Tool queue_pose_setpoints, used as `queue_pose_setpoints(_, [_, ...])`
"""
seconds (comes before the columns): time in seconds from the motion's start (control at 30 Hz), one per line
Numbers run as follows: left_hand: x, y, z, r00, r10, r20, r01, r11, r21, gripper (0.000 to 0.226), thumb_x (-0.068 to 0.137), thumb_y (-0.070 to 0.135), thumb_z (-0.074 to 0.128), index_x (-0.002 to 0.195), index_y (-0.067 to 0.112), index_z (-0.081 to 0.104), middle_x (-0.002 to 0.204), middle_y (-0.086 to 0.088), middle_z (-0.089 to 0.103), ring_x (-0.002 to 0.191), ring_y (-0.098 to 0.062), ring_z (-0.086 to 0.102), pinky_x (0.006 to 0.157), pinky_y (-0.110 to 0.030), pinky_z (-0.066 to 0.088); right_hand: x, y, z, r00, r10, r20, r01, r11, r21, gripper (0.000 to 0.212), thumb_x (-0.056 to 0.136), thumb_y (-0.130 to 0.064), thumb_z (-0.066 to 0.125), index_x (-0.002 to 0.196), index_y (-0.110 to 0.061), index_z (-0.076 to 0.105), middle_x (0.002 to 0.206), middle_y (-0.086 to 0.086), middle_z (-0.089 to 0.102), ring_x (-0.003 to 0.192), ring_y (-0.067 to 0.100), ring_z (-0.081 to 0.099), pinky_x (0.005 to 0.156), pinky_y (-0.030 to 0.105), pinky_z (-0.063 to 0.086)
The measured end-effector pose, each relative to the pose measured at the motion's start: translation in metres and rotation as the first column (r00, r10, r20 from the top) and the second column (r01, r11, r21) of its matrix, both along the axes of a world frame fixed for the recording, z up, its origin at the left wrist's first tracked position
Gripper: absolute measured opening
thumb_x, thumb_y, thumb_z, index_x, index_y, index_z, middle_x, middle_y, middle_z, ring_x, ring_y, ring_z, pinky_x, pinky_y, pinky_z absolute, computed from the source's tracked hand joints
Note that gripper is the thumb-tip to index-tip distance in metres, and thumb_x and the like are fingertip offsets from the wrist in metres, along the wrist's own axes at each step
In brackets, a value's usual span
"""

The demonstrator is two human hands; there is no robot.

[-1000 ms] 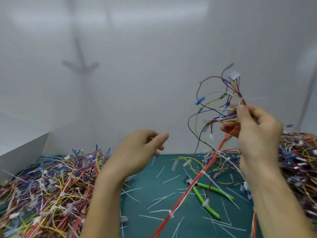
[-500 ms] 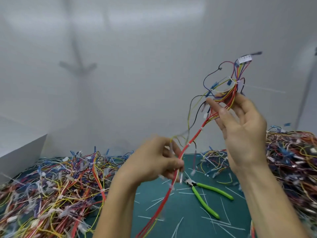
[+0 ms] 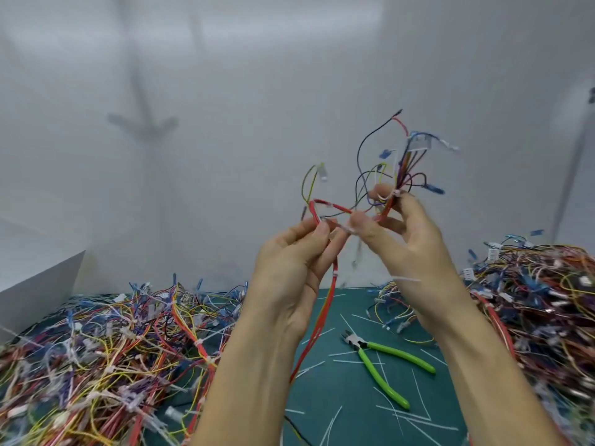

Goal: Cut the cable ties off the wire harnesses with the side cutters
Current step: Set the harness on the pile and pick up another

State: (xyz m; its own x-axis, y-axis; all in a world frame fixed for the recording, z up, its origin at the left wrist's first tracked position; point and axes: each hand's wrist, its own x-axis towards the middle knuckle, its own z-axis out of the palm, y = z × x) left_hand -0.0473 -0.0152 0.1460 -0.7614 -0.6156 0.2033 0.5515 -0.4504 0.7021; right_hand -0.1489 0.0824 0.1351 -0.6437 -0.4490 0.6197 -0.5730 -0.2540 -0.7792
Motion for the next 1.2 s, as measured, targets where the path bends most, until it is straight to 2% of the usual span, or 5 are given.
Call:
queue_pose_setpoints(0.1, [0.005, 0.0, 0.0, 0.961, 0.231, 0.153, -0.181, 0.941, -0.286, 0.011, 0.083, 0.007, 0.072, 0.091, 0.015, 0.073, 0.084, 0.001, 0.076, 0.074, -0.006, 0.07, 0.056, -0.02, 0.05, 0.008, 0.004, 0.003, 0.989, 0.147, -0.035, -0.137, 0.972, 0.191, 0.083, 0.064, -0.075, 0.069, 0.138, -0.05, 0.039, 0.137, -0.022, 0.052, 0.116, 0.008, 0.062, 0.096, 0.031, 0.051])
queue_pose_setpoints(0.2, [0.01, -0.003, -0.001, 0.912, 0.335, 0.235, -0.196, 0.862, -0.468, 0.009, 0.078, 0.019, 0.078, 0.079, 0.028, 0.077, 0.084, 0.01, 0.076, 0.065, 0.0, 0.064, 0.061, -0.026, 0.037, 0.014, 0.0, 0.003, 0.943, 0.332, -0.005, -0.329, 0.935, 0.131, 0.07, 0.077, -0.031, 0.083, 0.137, -0.037, 0.047, 0.123, -0.024, 0.063, 0.096, 0.016, 0.073, 0.085, 0.031, 0.058])
queue_pose_setpoints(0.47, [0.032, -0.037, -0.003, 0.863, 0.411, 0.295, -0.117, 0.729, -0.675, 0.012, 0.09, 0.024, 0.067, 0.093, 0.027, 0.079, 0.083, 0.011, 0.075, 0.062, 0.003, 0.059, 0.056, -0.013, 0.048, 0.013, -0.013, -0.003, 0.996, -0.061, -0.067, 0.062, 0.998, 0.006, 0.051, 0.082, 0.003, 0.072, 0.111, -0.038, 0.063, 0.093, -0.016, 0.074, 0.08, 0.009, 0.074, 0.082, 0.037, 0.06])
queue_pose_setpoints(0.73, [0.022, -0.066, -0.021, 0.949, 0.19, 0.253, -0.269, 0.905, 0.329, 0.019, 0.095, 0.009, 0.047, 0.088, 0.02, 0.06, 0.086, 0.007, 0.061, 0.076, -0.008, 0.056, 0.067, -0.022, 0.043, 0.004, 0.007, 0.006, 0.954, -0.274, -0.119, 0.272, 0.962, -0.031, 0.044, 0.088, -0.004, 0.068, 0.093, -0.047, 0.059, 0.084, -0.001, 0.075, 0.078, 0.01, 0.074, 0.083, 0.041, 0.06])
queue_pose_setpoints(1.2, [-0.065, -0.015, -0.059, 0.928, 0.142, 0.345, -0.346, 0.67, 0.657, 0.016, 0.092, 0.012, 0.041, 0.085, 0.012, 0.055, 0.085, 0.005, 0.055, 0.083, -0.014, 0.054, 0.076, -0.028, 0.037, 0.008, 0.008, 0.007, 0.747, -0.462, -0.479, 0.525, 0.851, -0.002, 0.007, 0.089, 0.0, 0.068, 0.096, 0.001, 0.07, 0.091, 0.013, 0.071, 0.077, 0.018, 0.055, 0.065, 0.019, 0.03])
